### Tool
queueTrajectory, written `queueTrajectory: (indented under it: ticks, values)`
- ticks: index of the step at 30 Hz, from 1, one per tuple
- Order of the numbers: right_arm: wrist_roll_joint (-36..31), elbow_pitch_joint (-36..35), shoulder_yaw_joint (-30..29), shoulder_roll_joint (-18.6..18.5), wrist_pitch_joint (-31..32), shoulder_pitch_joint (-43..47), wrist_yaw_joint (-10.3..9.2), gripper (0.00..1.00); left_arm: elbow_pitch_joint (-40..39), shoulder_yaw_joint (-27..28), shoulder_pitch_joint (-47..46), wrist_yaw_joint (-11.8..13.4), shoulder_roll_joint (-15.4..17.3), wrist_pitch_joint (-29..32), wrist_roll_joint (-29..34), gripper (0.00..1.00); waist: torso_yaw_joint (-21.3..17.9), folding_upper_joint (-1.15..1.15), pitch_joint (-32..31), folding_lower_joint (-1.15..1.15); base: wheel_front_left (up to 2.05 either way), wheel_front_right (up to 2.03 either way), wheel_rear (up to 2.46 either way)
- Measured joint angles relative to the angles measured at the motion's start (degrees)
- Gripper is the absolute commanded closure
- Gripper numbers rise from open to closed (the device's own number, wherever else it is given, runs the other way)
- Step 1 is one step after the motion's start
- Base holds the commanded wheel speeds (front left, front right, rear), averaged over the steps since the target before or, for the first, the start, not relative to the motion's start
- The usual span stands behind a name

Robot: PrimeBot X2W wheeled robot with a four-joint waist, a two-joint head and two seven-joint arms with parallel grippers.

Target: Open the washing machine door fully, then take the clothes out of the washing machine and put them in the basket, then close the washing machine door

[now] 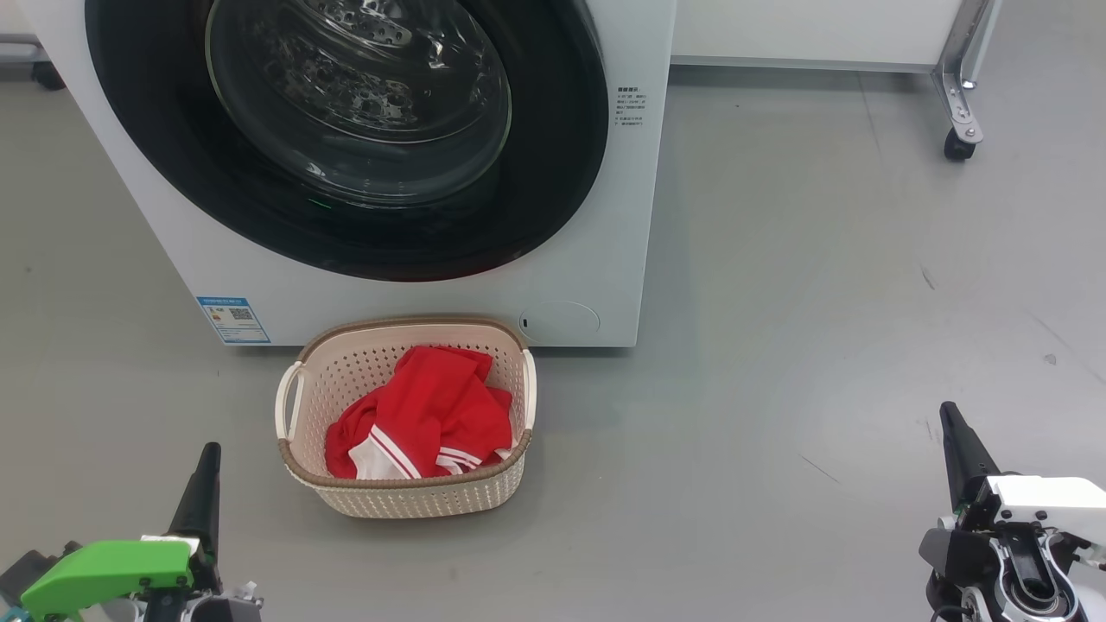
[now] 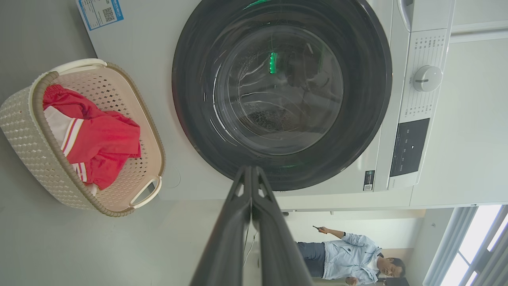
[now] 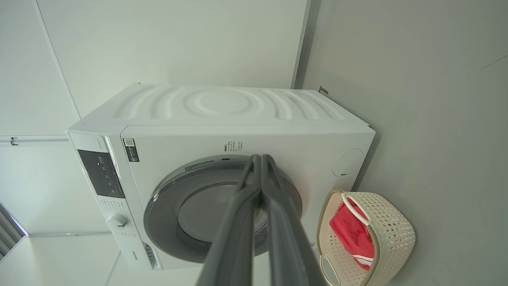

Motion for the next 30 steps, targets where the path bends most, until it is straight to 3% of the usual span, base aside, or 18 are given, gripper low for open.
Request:
queueTrajectory:
  ticks: [30]
  values:
    - [0.0,0.0,-0.1,0.0,0.01,-0.01,0.0,1.0,-0.19,-0.03,0.0,-0.01,0.0,-0.01,-0.01,1.0,0.0,0.0,0.01,0.0,0.0,0.0,0.0]
